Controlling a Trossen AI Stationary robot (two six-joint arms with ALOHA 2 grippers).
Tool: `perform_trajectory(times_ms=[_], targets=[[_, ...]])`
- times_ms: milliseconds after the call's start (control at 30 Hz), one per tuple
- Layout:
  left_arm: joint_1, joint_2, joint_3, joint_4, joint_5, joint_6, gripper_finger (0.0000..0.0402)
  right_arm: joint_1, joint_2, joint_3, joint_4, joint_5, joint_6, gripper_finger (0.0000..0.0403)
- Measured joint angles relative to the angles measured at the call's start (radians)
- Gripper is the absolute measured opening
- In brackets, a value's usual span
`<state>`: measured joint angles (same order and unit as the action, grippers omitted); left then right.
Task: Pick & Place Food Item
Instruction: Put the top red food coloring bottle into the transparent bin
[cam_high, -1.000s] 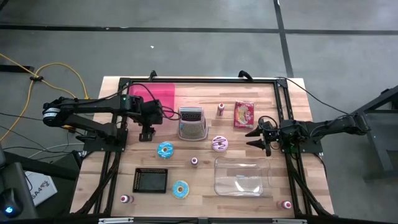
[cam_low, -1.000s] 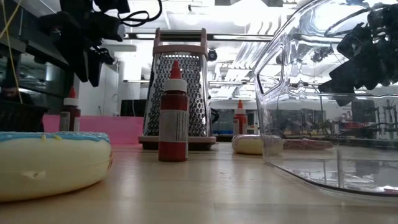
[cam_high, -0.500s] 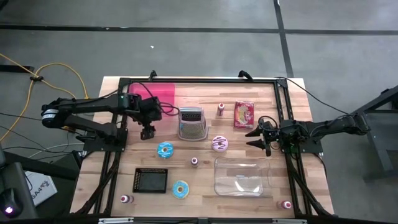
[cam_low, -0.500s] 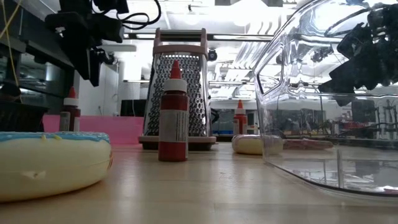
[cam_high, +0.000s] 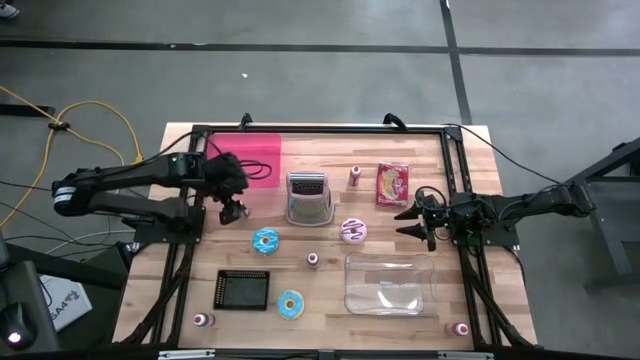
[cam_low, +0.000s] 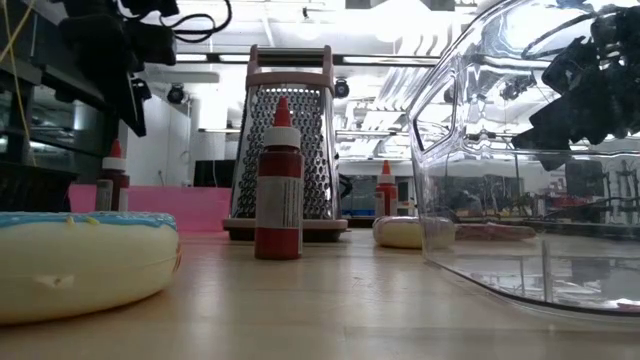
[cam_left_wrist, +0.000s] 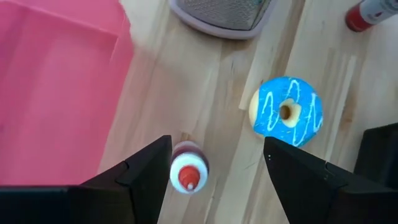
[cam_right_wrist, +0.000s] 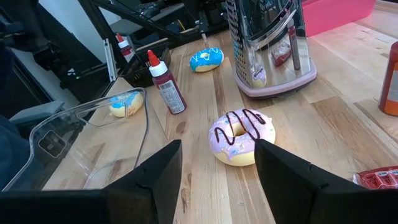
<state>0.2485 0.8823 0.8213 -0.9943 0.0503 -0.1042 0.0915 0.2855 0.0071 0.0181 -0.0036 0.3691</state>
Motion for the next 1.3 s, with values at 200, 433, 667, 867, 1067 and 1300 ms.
perform_trajectory(times_ms=[200,433,667,867,1067,1300], targets=[[0.0,-0.05,-0.037,0.007,-0.012,-0.007,0.0248,0.0,0.0,0.0,0.0,0.0,0.0,0.0189],[-0.003,-0.037,-0.037,0.017,-0.042,-0.097,0.0248,0.0,0.0,0.0,0.0,0.0,0.0,0.0189],[-0.003,-0.036,-0.037,0.031,-0.056,-0.271,0.0248,0.0,0.0,0.0,0.0,0.0,0.0,0.0189],[-0.003,-0.033,-0.037,0.031,-0.064,-0.366,0.0248,0.0,0.0,0.0,0.0,0.0,0.0,0.0189],[-0.018,-0.033,-0.036,0.015,-0.145,-0.389,0.0248,0.0,0.0,0.0,0.0,0.0,0.0,0.0189],[-0.059,-0.011,-0.036,-0.024,-0.186,-0.531,0.0248,0.0,0.0,0.0,0.0,0.0,0.0,0.0189]])
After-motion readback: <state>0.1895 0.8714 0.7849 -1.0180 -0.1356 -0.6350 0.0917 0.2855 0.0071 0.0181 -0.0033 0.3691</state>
